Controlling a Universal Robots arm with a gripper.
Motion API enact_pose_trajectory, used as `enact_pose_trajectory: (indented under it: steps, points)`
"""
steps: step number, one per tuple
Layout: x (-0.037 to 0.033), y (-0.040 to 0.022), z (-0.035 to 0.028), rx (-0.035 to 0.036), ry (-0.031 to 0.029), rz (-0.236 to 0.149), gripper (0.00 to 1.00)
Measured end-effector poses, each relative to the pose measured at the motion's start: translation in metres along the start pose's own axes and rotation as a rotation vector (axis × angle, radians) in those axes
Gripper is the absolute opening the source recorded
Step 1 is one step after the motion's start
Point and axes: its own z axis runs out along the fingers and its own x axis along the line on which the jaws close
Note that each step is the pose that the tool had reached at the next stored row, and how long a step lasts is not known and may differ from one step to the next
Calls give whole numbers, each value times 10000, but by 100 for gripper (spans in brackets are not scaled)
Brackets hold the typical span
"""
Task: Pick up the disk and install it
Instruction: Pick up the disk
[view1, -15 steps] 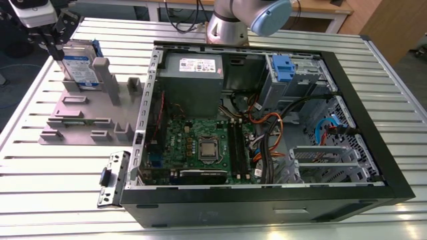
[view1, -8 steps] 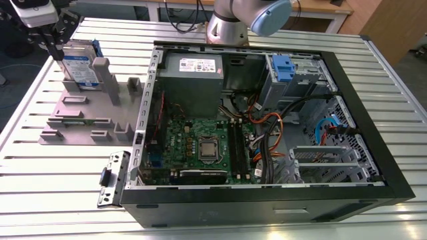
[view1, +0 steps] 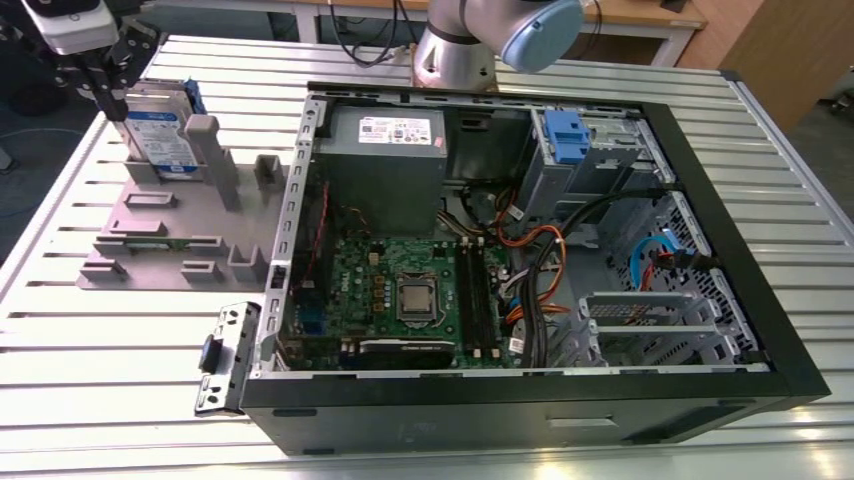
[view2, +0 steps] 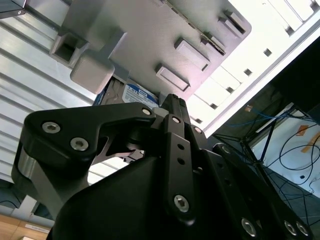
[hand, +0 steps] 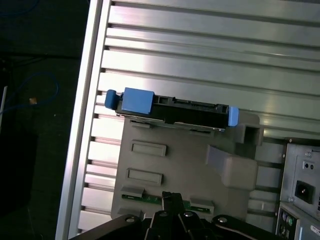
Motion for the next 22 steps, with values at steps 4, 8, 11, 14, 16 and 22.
enact_pose_trajectory:
  steps: [4, 8, 11, 14, 16, 22]
  points:
    - [0, 0, 0, 4, 3, -73, 10]
    - [0, 0, 0, 8, 6, -144, 10]
    - [0, 0, 0, 11, 8, -195, 10]
    - [0, 0, 0, 14, 9, -244, 10]
    - [0, 0, 0, 16, 10, -277, 10]
    - [0, 0, 0, 21, 14, -373, 10]
